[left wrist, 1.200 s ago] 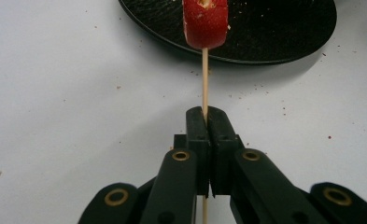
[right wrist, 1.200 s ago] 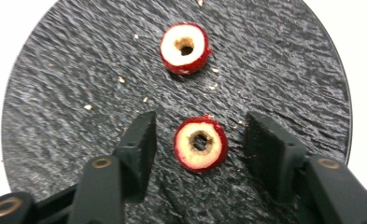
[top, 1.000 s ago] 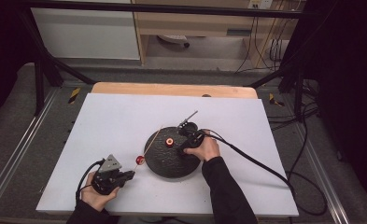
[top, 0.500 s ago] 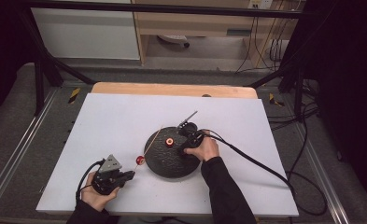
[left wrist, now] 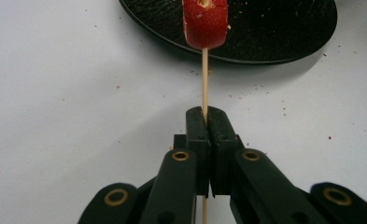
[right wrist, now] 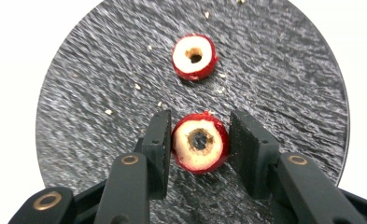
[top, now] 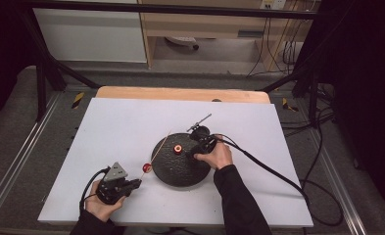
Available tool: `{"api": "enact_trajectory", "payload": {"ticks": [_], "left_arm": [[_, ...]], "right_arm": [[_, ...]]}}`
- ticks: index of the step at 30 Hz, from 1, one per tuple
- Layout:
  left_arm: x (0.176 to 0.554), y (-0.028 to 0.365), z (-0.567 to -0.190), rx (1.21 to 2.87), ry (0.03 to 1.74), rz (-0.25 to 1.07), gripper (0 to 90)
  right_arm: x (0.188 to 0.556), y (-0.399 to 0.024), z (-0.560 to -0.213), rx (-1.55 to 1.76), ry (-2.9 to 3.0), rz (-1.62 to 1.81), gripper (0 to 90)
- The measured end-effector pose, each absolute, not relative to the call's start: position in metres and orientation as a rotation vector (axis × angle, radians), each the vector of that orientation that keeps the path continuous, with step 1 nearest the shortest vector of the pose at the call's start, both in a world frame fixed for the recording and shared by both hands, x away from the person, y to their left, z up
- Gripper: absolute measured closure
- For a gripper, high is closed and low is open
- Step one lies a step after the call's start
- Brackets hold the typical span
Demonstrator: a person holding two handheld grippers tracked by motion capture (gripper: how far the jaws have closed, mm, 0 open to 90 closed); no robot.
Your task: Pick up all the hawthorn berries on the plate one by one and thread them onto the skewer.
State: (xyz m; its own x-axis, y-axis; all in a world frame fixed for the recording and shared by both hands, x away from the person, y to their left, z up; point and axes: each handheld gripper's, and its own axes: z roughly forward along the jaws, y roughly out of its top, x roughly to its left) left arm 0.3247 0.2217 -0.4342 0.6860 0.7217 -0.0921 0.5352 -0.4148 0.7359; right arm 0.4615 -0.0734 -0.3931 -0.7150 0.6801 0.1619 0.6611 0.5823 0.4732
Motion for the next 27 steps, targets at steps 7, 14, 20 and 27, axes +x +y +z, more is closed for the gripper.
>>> {"api": "enact_trajectory", "payload": {"ticks": [7,14,20,27], "left_arm": [[0.324,0.222,-0.433,2.113,0.964,0.308,88.5],[0.324,0.222,-0.433,2.107,0.967,0.306,88.5],[0.324,0.222,-0.433,2.102,0.968,0.307,88.5],[0.323,0.221,-0.432,2.098,0.969,0.304,88.5]], "right_arm": [[0.454,-0.077,-0.382,1.176,2.723,0.888,60.5],[0.446,-0.083,-0.375,1.203,2.655,1.025,60.6],[0.440,-0.088,-0.371,1.212,2.571,1.175,60.7],[0.434,-0.098,-0.368,1.266,2.429,1.379,60.7]]}}
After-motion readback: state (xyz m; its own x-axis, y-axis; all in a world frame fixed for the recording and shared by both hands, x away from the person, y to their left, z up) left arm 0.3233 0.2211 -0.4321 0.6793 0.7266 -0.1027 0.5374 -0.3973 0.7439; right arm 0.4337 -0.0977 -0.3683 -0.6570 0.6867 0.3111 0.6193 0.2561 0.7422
